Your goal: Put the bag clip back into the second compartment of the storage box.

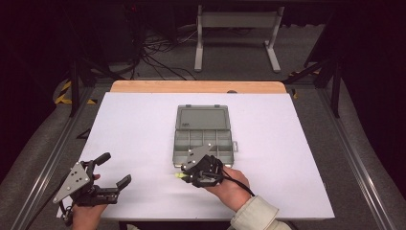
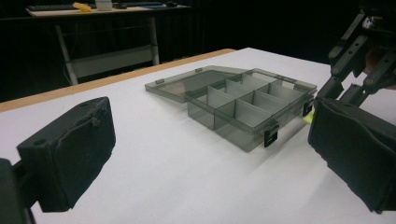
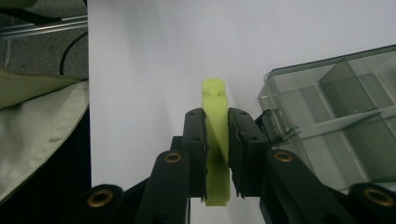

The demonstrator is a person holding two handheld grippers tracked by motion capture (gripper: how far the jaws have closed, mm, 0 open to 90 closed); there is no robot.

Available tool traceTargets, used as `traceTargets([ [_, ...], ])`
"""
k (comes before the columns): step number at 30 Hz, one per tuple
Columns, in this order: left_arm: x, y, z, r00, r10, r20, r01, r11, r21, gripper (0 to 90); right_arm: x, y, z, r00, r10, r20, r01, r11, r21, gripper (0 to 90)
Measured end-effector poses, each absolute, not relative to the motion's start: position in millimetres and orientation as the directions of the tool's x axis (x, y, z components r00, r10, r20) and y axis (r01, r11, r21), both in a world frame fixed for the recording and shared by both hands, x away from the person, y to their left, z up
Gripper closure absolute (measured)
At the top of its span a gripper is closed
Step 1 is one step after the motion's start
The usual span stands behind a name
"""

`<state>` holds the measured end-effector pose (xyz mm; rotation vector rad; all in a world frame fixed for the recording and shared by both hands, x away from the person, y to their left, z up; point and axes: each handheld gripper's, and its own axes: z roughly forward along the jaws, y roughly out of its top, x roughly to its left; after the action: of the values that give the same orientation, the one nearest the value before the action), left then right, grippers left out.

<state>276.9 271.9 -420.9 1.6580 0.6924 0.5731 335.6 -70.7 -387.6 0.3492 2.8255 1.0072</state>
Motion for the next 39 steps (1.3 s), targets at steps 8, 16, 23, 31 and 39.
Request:
traceTargets([
  [8, 277, 272, -421, 0.701, 0.713, -0.001, 0.136, -0.132, 0.982, 1.2, 341, -76, -374, -0.961, 0.274, -0.043, 0.18, 0.732, 0.658, 78.1],
  [16, 277, 271, -422, 0.699, 0.716, 0.003, 0.138, -0.139, 0.981, 0.7, 348, -81, -356, -0.953, 0.296, -0.064, 0.175, 0.711, 0.681, 78.1],
  [23, 277, 271, -422, 0.695, 0.719, -0.002, 0.136, -0.129, 0.982, 0.8, 354, -85, -345, -0.945, 0.32, -0.068, 0.186, 0.696, 0.693, 78.1],
  [31, 277, 271, -422, 0.696, 0.718, -0.002, 0.136, -0.129, 0.982, 0.8, 368, -90, -337, -0.933, 0.356, -0.061, 0.213, 0.678, 0.704, 78.1],
  [39, 278, 271, -422, 0.697, 0.717, -0.002, 0.137, -0.13, 0.982, 0.8, 386, -94, -332, -0.915, 0.402, -0.049, 0.247, 0.649, 0.719, 78.1],
])
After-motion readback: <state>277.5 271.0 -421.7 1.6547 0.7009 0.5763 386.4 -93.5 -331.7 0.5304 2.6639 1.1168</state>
